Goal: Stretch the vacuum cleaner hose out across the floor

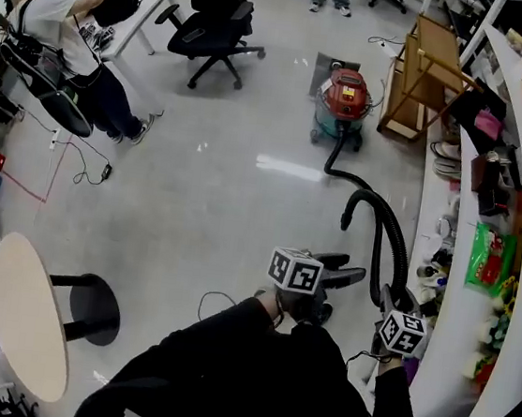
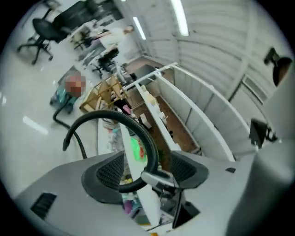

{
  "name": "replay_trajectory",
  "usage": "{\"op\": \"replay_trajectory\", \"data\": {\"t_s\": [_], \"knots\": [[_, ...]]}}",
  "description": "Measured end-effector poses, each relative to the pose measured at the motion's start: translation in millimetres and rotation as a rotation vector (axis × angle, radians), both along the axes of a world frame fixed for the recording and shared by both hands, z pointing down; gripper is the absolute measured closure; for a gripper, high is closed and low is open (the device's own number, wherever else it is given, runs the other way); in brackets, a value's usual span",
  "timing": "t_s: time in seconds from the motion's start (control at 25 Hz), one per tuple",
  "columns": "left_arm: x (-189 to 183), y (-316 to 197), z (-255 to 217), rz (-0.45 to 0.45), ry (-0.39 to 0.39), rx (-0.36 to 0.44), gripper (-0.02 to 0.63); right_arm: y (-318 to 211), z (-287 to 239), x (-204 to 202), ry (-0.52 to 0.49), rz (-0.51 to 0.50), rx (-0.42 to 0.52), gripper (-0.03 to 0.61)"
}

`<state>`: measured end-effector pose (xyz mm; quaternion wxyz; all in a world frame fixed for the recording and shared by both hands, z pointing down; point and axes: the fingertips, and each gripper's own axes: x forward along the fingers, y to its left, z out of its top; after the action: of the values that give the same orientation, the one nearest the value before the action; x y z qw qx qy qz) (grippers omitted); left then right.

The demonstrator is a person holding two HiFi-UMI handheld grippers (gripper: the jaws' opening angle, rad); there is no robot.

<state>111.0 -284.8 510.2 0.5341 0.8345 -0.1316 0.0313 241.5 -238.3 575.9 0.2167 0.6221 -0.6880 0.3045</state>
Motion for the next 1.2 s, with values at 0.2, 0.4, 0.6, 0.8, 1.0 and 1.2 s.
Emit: {"op": "replay_trajectory", "data": {"t_s": [0.2, 0.4, 0.6, 0.8, 1.0, 1.2], "knots": [[118, -47, 18, -0.003, 0.082, -0.148, 0.243, 18, 2, 30, -0.043, 0.050, 0.062, 0.387], [237, -27, 21, 0.057, 0.156, -0.291, 0.238, 55, -9, 50, -0.091, 0.038, 0.072, 0.387], [291, 12, -12, 0.202, 0.127, -0.216, 0.340, 76, -19, 55, -0.321, 0.102, 0.063, 0.388], [314, 100, -40, 0.547, 0.034, 0.088, 0.414, 104, -18, 44, -0.383, 0.018, 0.035, 0.387], [275, 172, -42, 0.739, 0.036, 0.137, 0.476, 144, -1, 7, -0.300, -0.082, -0.056, 0.387], [216, 206, -28, 0.952, 0.020, 0.245, 0.486, 137, 17, -53, -0.243, -0.209, -0.086, 0.387]]}}
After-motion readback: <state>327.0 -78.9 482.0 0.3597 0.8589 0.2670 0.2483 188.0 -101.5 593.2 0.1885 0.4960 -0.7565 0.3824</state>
